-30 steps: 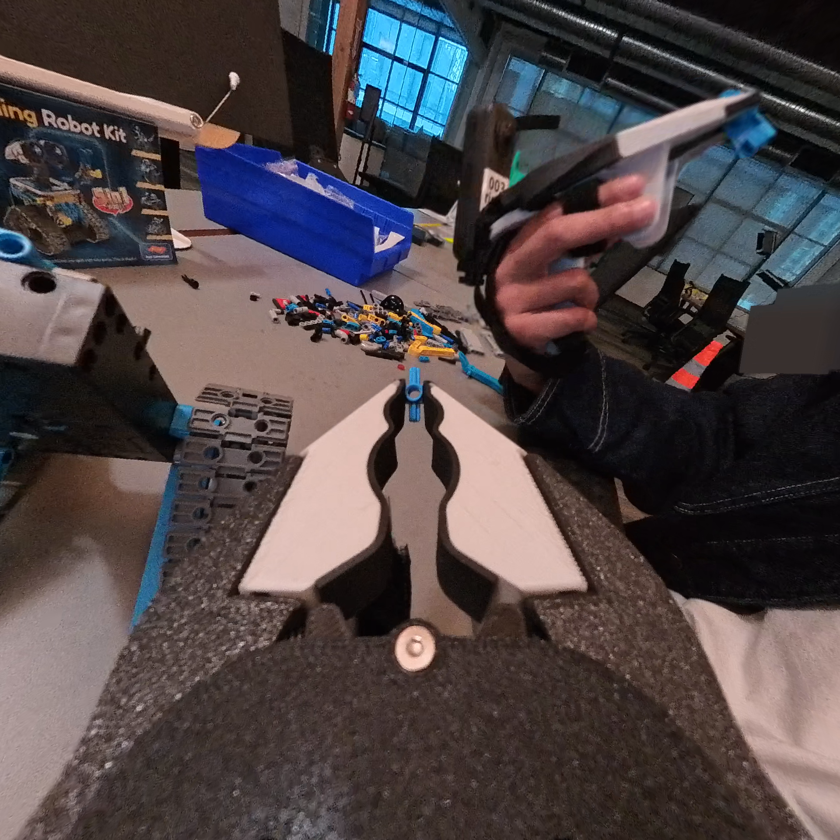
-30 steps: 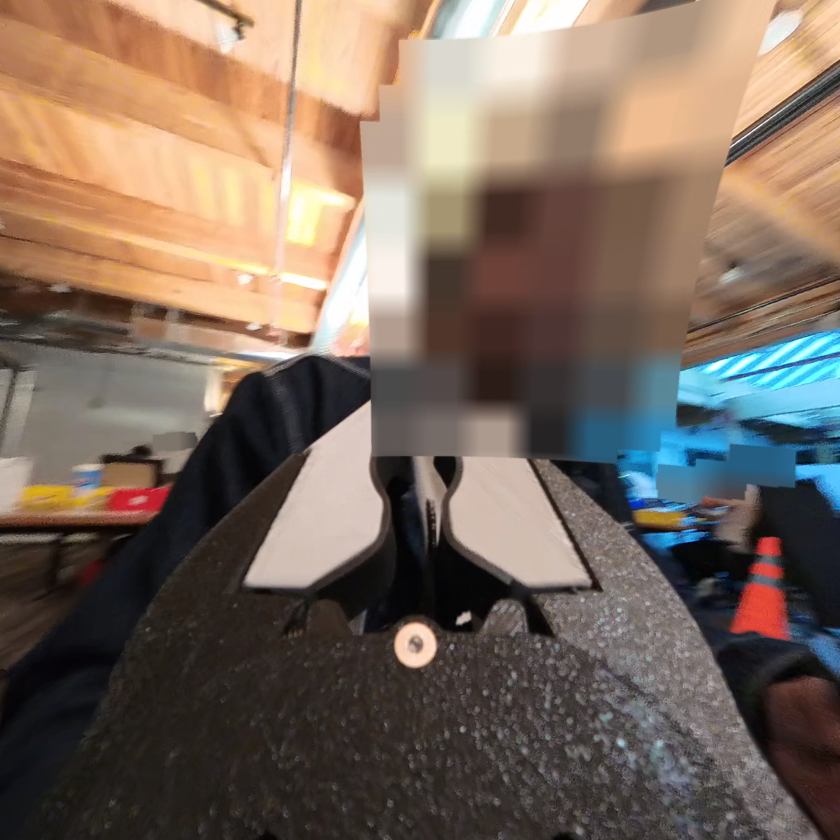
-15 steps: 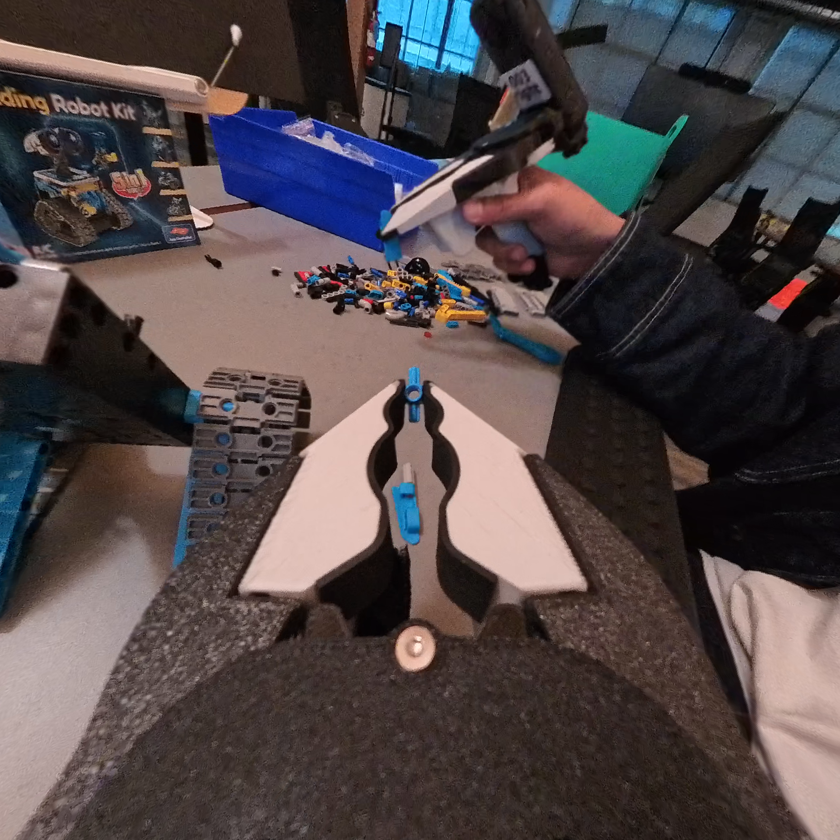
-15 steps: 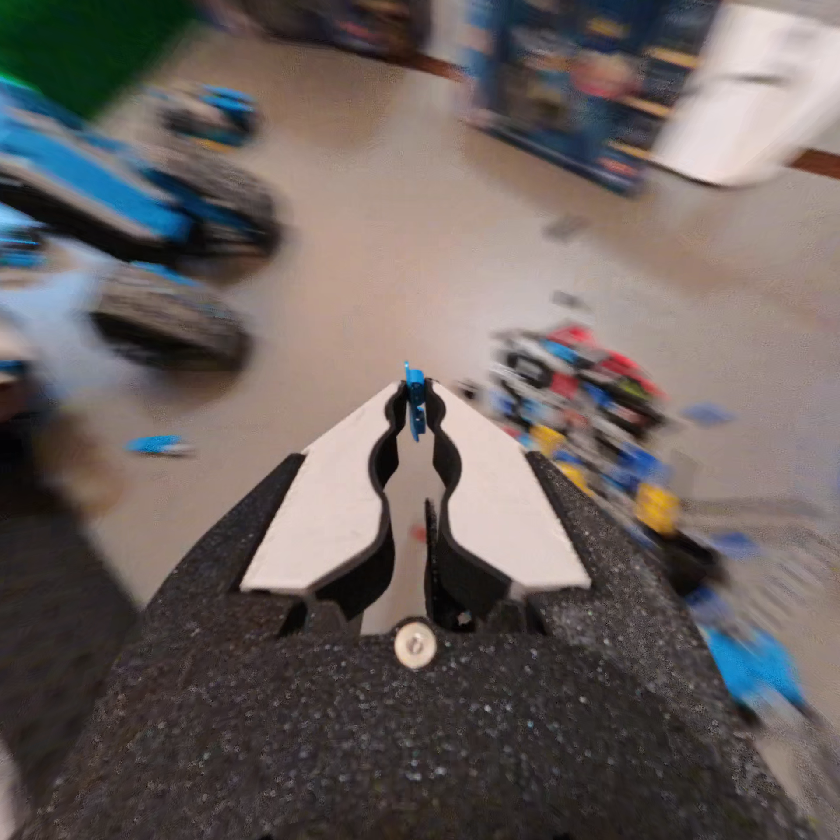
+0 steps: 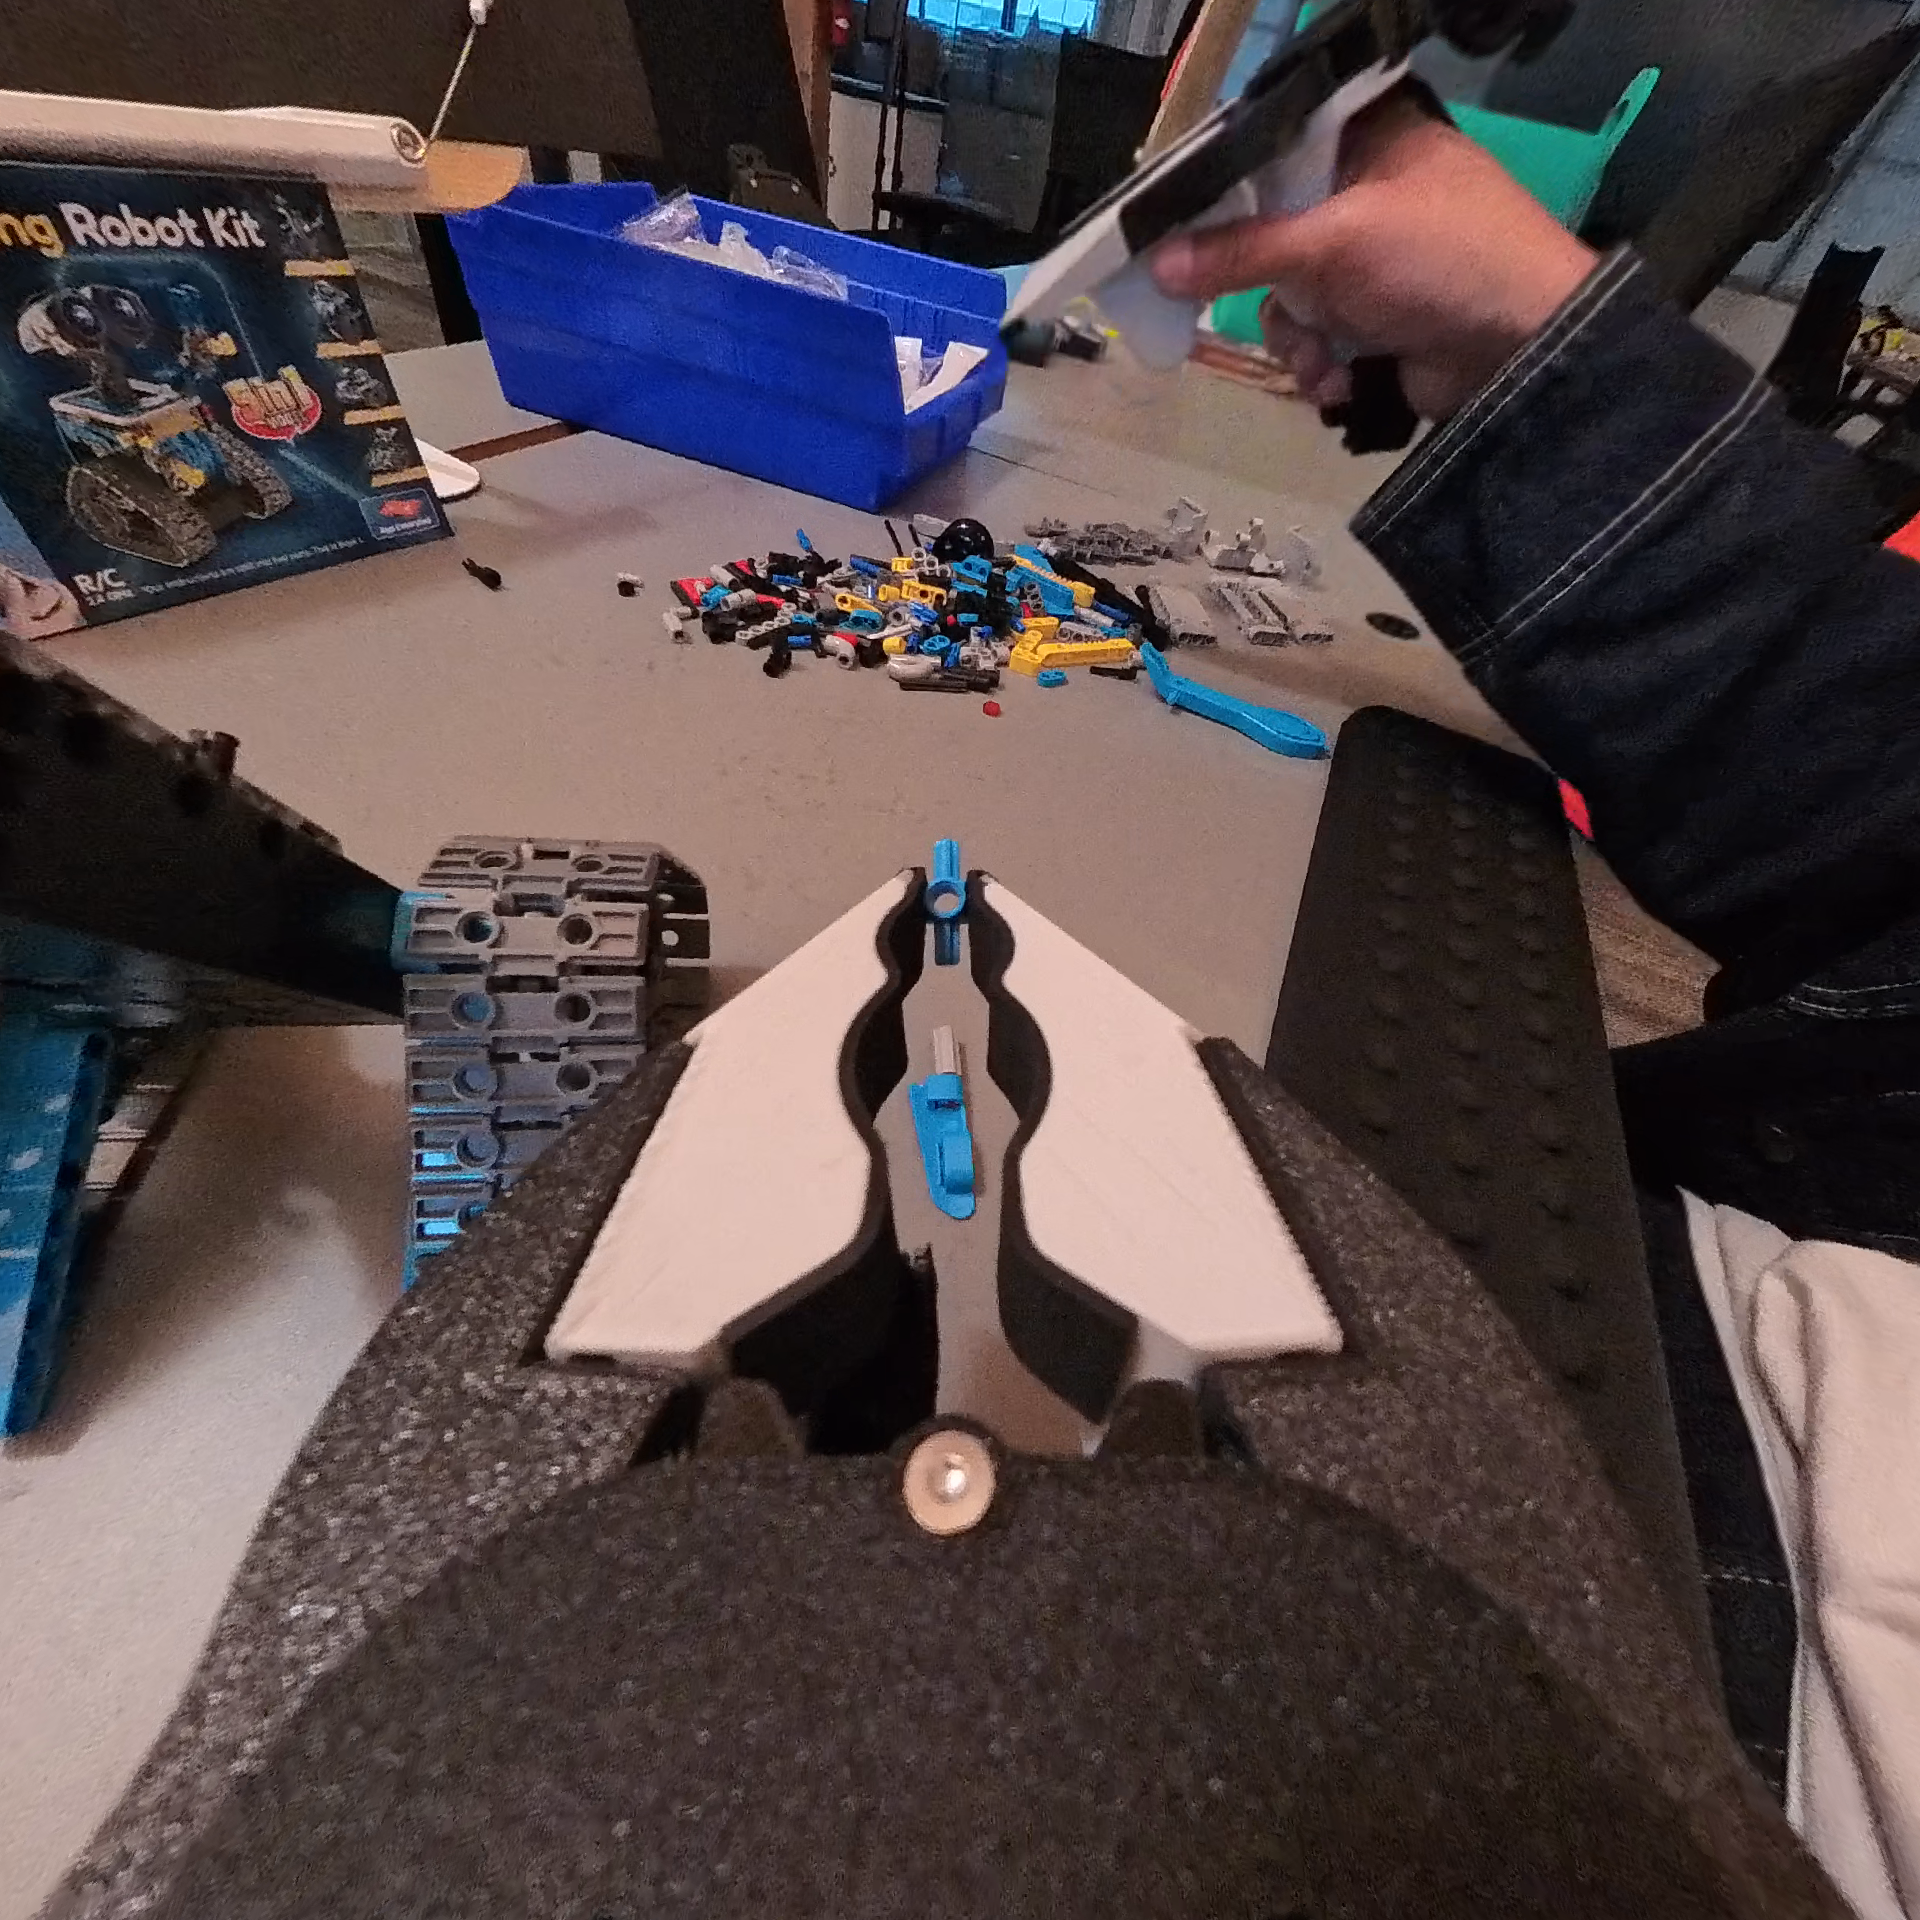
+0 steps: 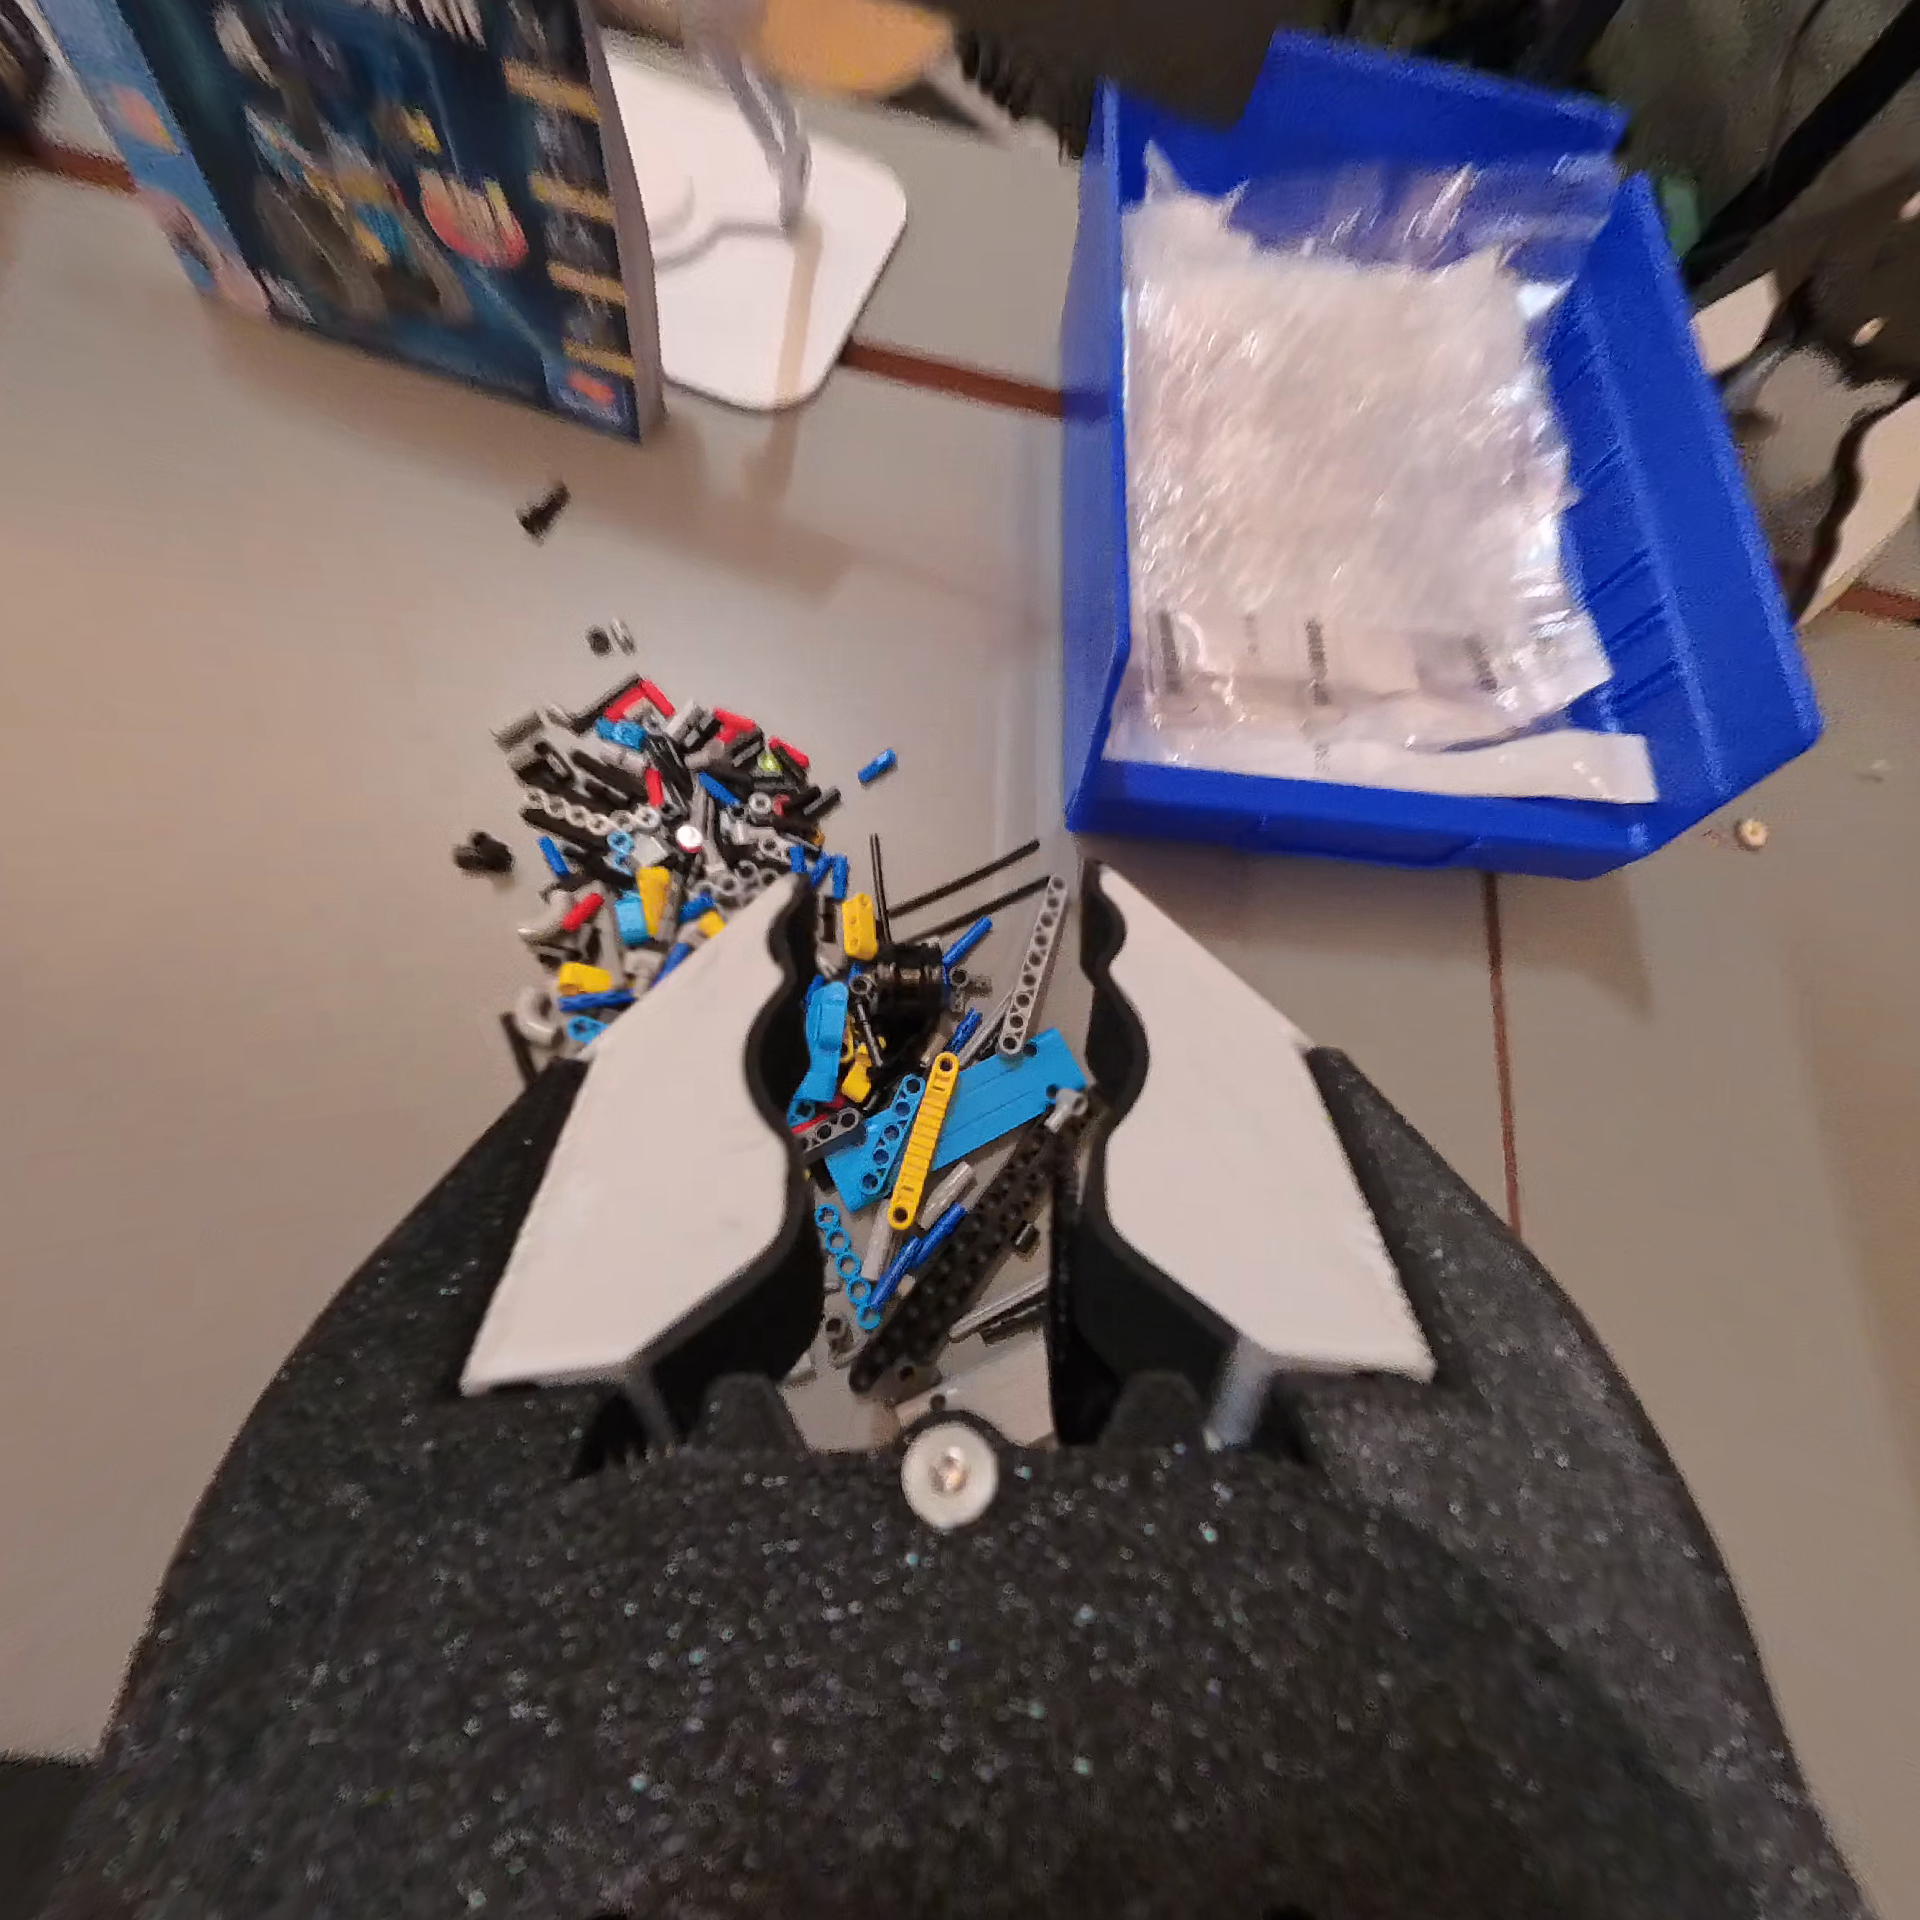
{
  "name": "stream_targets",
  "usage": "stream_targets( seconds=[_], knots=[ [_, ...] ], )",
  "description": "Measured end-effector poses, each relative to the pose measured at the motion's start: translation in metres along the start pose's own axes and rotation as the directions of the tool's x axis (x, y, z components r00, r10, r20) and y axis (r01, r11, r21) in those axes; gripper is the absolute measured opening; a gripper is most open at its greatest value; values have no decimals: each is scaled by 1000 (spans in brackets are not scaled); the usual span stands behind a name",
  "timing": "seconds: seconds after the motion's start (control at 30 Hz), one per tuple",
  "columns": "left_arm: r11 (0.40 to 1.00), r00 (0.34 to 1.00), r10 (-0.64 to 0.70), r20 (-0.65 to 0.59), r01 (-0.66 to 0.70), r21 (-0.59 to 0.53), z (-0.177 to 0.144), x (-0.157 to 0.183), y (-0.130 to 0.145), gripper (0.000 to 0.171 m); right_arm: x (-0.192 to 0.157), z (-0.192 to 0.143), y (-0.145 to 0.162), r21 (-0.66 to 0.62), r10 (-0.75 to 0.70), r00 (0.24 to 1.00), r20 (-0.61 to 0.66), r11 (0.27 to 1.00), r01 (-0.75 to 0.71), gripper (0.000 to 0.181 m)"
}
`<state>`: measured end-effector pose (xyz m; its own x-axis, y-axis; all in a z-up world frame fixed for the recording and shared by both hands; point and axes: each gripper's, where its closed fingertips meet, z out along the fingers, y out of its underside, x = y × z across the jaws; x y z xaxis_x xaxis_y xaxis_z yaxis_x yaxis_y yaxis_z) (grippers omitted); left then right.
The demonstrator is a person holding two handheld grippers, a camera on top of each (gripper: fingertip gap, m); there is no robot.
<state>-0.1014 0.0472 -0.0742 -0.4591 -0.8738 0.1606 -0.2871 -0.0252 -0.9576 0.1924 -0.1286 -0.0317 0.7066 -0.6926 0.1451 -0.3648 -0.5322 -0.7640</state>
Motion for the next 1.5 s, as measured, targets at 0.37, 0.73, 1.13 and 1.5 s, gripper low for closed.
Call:
stream_targets(
  seconds=[0.37,0.73,1.13,1.5],
  knots=[
    [864,823,499,273,-495,-87,-1,-5,-8,6,-313,-81,41,-28,40,251,967,998,-53,46],
    [721,672,690,268,-669,-178,6,8,1,6,-343,-75,51,-139,150,136,979,987,-86,7],
    [871,923,385,9,-360,-334,22,11,60,40,-113,28,36,99,-54,952,303,995,25,5],
    [871,969,246,8,-218,-440,22,-3,77,24,-83,27,37,177,-152,947,282,979,104,23]
  ],
)
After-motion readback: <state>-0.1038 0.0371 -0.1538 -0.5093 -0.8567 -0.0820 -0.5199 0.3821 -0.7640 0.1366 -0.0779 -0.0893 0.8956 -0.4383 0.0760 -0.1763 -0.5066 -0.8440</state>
